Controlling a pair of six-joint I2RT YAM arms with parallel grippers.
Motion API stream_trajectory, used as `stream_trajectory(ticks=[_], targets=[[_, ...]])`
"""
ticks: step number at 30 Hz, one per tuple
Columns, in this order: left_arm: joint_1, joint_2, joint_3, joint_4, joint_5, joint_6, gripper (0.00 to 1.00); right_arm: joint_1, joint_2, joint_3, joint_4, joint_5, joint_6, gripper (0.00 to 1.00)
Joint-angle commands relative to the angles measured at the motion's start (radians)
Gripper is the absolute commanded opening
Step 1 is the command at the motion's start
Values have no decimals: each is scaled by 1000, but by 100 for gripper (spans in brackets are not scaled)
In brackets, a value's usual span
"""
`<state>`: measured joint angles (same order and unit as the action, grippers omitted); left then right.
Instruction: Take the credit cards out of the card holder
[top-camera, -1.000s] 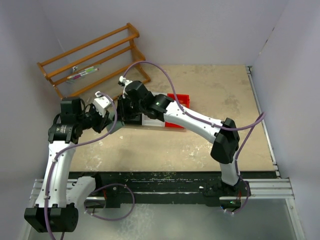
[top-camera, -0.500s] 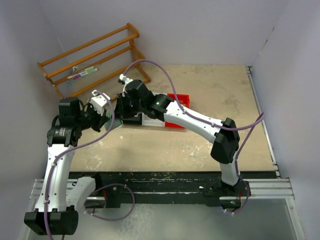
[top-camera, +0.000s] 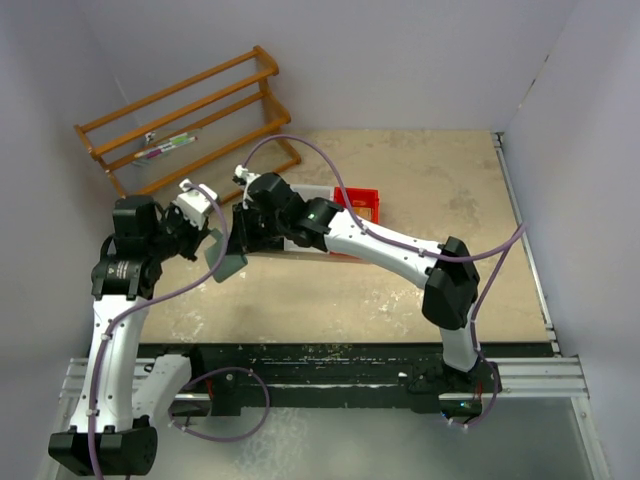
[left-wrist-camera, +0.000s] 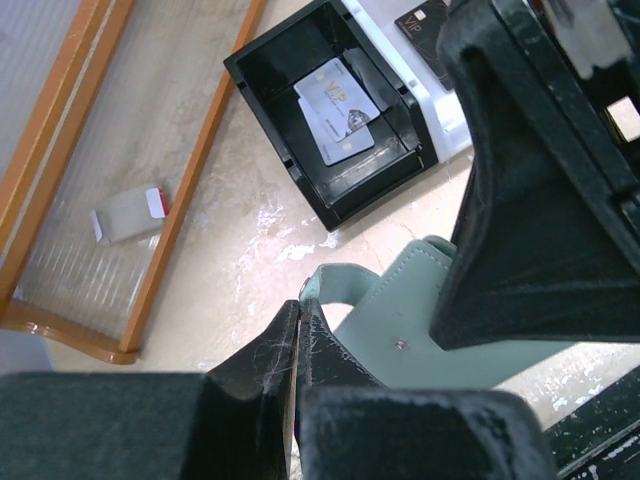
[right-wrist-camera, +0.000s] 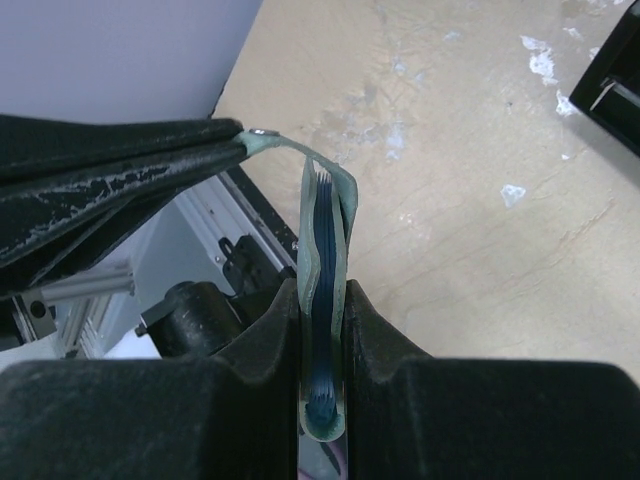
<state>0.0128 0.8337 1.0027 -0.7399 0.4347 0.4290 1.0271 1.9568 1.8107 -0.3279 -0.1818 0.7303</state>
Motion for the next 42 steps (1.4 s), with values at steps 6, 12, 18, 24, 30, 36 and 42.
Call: stream_trajectory(ticks=[6,12,18,24,30,36,42], targets=[[3,9,29,76,-93,-28,0,1,-97,-54,100,-148,-59,0],[3,44,88,-37,72,-78,53,-6,-119,-71,160,-215,-90,0],[3,50,112,-102,132,-62,63,-37,-161,-123,198,-269,-106,0],[3,52,135,-165,165,-25,57,-75,-209,-185,238,-324,-117,0],[3,50,192,-236,246,-7,65,-83,-194,-150,144,-295,-177,0],[3,61,186,-282,340,13,84,-82,-179,-127,136,-278,-181,0],[3,85,164,-263,315,28,84,-83,-185,-113,97,-284,-210,0]])
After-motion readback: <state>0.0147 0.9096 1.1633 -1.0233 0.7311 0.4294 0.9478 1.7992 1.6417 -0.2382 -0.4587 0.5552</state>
